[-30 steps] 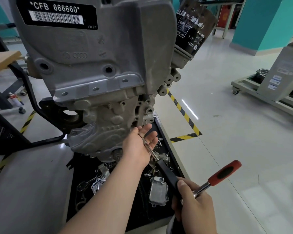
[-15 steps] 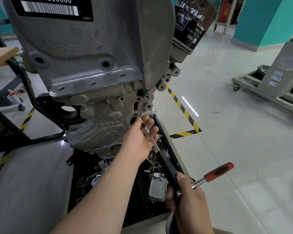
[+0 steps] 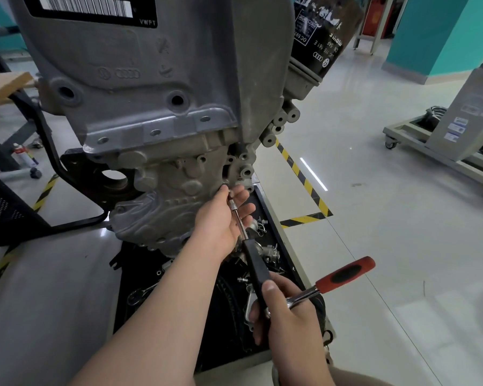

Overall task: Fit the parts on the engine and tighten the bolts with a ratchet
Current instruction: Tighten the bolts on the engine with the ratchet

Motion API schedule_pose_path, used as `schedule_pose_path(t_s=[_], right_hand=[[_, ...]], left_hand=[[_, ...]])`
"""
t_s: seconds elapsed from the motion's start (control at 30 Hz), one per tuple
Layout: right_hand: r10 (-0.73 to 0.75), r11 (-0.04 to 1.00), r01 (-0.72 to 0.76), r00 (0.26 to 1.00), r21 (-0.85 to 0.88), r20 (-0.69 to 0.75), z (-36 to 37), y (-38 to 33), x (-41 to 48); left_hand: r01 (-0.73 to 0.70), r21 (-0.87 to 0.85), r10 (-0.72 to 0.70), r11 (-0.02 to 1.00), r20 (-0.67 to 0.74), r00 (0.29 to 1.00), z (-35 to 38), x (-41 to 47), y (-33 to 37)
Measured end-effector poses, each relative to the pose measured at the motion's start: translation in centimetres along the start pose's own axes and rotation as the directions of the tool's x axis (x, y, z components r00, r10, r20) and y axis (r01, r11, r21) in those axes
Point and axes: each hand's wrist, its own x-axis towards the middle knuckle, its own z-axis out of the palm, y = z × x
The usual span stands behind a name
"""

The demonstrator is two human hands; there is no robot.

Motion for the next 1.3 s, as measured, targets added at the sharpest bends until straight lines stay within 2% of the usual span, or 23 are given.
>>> schedule_pose_path(t_s=[0.2, 0.47, 0.87, 0.93, 1.0, 1.1, 1.3], right_hand=[[-0.075, 0.991, 0.075, 0.997, -0.108, -0.002, 1.8, -0.2, -1.2], [-0.071, 0.988, 0.061, 0.995, -0.144, -0.068, 2.4, 0.1, -1.3], [-0.127, 0.959, 0.111, 0.991, -0.262, -0.043, 2.4, -0.3, -1.3], [-0.075, 0.986, 0.068, 0.996, -0.152, -0.043, 2.5, -0.7, -1.2], [0.060, 0.993, -0.055, 0.997, 0.109, -0.043, 2.7, -1.1, -1.1], [0.261, 0.856, -0.237, 0.965, 0.459, 0.011, 3.0, -1.3, -1.0], [0.395, 0.603, -0.391, 0.904, 0.695, 0.165, 3.6, -1.3, -1.0]], left_hand=[[-0.033, 0.059, 0.032, 0.998, 0.024, 0.999, -0.1, -0.2, 0.1], [-0.005, 0.023, 0.004, 1.000, 0.044, 0.999, -0.4, -0.5, 0.3], [-0.024, 0.017, 0.024, 1.000, 0.020, 1.000, -0.1, -0.4, 0.2], [-0.014, -0.007, 0.014, 1.000, 0.024, 1.000, 0.0, -0.4, 0.3], [-0.011, -0.024, 0.011, 1.000, 0.026, 1.000, 0.0, -0.4, 0.4], [-0.015, -0.036, 0.016, 0.999, 0.030, 0.999, 0.1, -0.5, 0.4], [0.016, -0.131, -0.014, 0.991, 0.015, 1.000, 0.3, -1.0, 0.6]])
